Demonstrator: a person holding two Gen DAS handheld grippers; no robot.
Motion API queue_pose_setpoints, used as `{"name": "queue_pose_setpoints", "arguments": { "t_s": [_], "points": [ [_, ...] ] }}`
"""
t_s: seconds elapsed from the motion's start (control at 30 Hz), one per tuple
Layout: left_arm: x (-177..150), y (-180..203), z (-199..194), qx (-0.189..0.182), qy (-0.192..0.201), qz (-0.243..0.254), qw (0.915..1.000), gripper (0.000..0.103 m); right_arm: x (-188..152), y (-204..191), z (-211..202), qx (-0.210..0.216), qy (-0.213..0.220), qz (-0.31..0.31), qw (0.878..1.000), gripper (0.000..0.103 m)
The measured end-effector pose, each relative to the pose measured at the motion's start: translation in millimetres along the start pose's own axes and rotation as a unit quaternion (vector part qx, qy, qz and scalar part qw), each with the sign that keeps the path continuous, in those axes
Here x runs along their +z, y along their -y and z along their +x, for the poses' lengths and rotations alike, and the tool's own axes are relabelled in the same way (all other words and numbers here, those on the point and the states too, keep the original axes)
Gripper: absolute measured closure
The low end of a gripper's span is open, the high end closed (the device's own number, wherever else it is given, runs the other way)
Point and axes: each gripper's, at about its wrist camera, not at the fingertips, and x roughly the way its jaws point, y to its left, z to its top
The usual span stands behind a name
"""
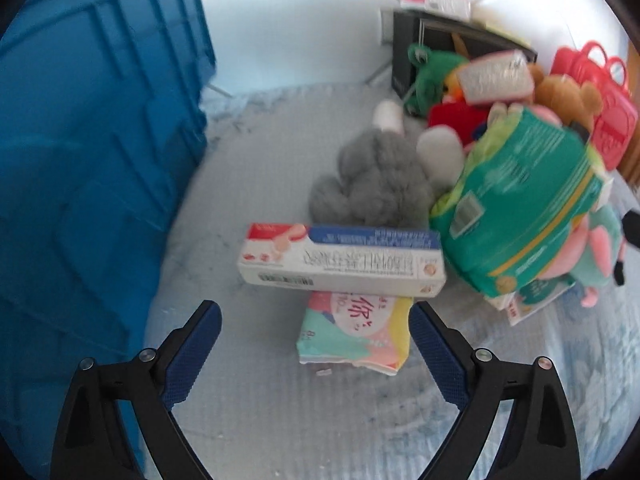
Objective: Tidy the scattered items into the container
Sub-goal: 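Move both grippers back toward the remaining pile of items, then grasp the green diaper pack with left gripper while right gripper reaches the pile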
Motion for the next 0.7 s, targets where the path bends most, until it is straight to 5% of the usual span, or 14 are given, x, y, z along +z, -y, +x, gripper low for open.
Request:
{"name": "queue_pose_setpoints", "arguments": {
  "t_s": [0.13,0.33,0.4,0.6,0.7],
  "points": [
    [6,1,12,-0.005,-0.007,-0.004,1.0,0.007,2,5,9,0.026,-0.004,0.019,0.999,0.023],
    [29,0,18,0.0,0.008,-0.003,1.0,0.007,12,-18,29,0.064,-0.022,-0.002,0.998,0.03],
    [37,-1,27,-0.008,0.005,-0.009,0.9999,0.006,13,-25,40,0.069,-0.032,-0.01,0.997,0.043],
    [54,2,44,-0.026,0.006,-0.012,0.9996,0.005,21,-35,71,0.082,-0.036,-0.014,0.996,0.043],
    [53,10,40,-0.048,0.011,-0.007,0.9988,0.04,24,-42,81,0.082,-0.045,-0.023,0.995,0.048]
  ]
}}
